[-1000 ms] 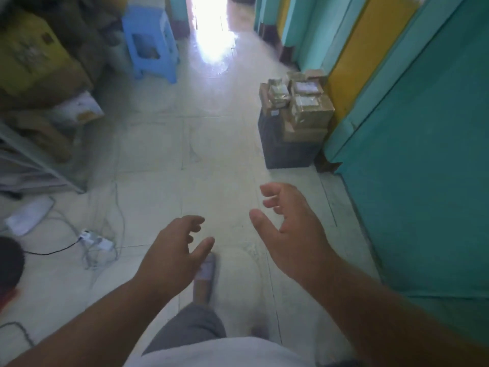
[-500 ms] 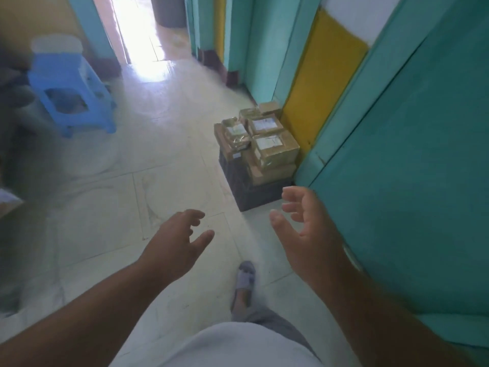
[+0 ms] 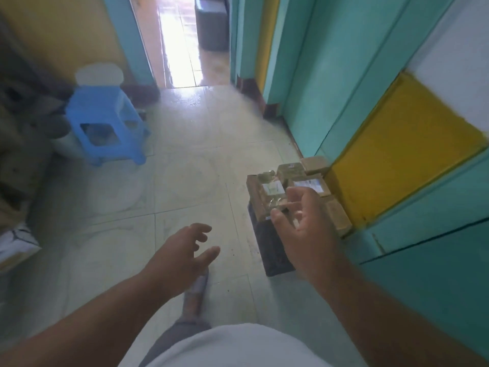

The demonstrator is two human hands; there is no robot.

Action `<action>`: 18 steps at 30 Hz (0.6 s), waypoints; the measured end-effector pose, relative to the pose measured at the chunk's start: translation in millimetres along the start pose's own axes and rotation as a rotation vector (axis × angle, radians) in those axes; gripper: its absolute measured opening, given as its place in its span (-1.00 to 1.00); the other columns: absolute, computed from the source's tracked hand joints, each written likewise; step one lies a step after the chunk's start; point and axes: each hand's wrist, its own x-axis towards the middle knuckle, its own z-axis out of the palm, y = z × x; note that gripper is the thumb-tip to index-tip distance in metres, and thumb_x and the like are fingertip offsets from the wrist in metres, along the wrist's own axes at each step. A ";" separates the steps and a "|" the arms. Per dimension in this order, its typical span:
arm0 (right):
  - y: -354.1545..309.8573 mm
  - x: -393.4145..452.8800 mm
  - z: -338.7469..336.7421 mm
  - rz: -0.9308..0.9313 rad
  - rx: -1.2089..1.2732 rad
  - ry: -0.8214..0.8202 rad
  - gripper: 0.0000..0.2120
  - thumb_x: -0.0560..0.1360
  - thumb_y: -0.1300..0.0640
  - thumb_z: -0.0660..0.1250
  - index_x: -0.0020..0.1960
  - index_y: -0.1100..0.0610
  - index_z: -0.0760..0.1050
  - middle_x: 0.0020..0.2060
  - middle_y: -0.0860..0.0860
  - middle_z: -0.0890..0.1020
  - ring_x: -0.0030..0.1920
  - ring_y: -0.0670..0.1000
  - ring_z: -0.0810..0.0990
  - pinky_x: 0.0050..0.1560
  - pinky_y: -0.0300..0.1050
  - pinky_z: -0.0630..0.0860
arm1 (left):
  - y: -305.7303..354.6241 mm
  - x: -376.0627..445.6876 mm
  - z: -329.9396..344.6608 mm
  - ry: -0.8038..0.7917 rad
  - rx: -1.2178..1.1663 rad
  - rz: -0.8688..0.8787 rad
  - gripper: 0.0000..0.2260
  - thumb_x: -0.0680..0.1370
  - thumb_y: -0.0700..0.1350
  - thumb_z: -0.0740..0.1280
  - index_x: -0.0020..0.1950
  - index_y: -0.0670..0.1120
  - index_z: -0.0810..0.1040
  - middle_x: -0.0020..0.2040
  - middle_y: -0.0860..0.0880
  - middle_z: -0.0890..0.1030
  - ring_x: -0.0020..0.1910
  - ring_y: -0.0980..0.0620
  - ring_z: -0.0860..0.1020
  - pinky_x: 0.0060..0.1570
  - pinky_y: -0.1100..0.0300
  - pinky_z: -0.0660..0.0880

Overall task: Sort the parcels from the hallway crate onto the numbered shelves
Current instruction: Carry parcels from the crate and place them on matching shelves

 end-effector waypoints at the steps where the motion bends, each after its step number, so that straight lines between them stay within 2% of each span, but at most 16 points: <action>1: 0.0 21.8 8.5 0.010 -0.005 0.007 -0.59 0.55 -0.09 0.34 0.34 -0.04 0.35 0.25 -0.06 0.53 0.15 -0.08 0.53 0.03 -0.27 0.53 | -0.6 25.3 -8.0 -0.009 -0.004 0.012 -0.60 0.57 0.12 0.36 0.39 0.11 0.41 0.14 0.13 0.52 0.04 0.17 0.52 -0.01 0.28 0.46; 7: -2.0 122.5 22.3 0.180 -0.017 0.177 -0.61 0.55 -0.03 0.36 0.33 0.02 0.39 0.21 -0.04 0.55 0.14 -0.07 0.53 0.08 -0.25 0.53 | 31.0 186.8 -53.1 -0.143 0.117 0.195 -0.61 0.59 0.12 0.32 0.41 0.12 0.40 0.18 0.13 0.52 0.07 0.13 0.53 0.10 0.18 0.53; 9: 3.4 141.6 13.7 0.228 -0.030 0.246 -0.61 0.55 0.00 0.35 0.33 0.06 0.40 0.18 -0.01 0.56 0.14 -0.07 0.53 0.07 -0.40 0.47 | 52.0 229.5 -55.8 -0.211 0.164 0.259 -0.61 0.59 0.12 0.32 0.40 0.12 0.41 0.18 0.12 0.54 0.06 0.13 0.55 0.11 0.16 0.54; 11: 13.6 157.6 2.1 0.295 -0.052 0.313 -0.61 0.54 0.00 0.34 0.33 0.08 0.40 0.14 -0.03 0.53 0.11 -0.09 0.51 -0.08 -0.55 0.41 | 75.7 269.5 -51.3 -0.269 0.195 0.322 -0.63 0.58 0.10 0.35 0.37 0.11 0.44 0.16 0.11 0.56 0.04 0.12 0.57 0.09 0.12 0.55; 15: 48.6 187.1 -14.8 0.437 -0.059 0.416 -0.63 0.54 -0.01 0.33 0.30 0.05 0.41 0.10 -0.06 0.51 0.10 -0.08 0.51 -0.14 -0.43 0.43 | 118.6 348.6 -26.2 -0.333 0.173 0.435 -0.69 0.57 0.02 0.38 0.30 0.07 0.49 0.13 0.06 0.60 -0.01 0.07 0.61 0.06 0.10 0.54; 18: 76.6 225.6 -19.4 0.491 -0.068 0.419 -0.63 0.55 -0.04 0.33 0.31 0.04 0.41 0.11 -0.07 0.52 0.09 -0.09 0.51 -0.18 -0.41 0.41 | 138.3 396.9 -11.5 -0.373 0.201 0.425 -0.68 0.59 0.07 0.34 0.33 0.08 0.47 0.13 0.08 0.59 0.03 0.07 0.60 0.09 0.06 0.55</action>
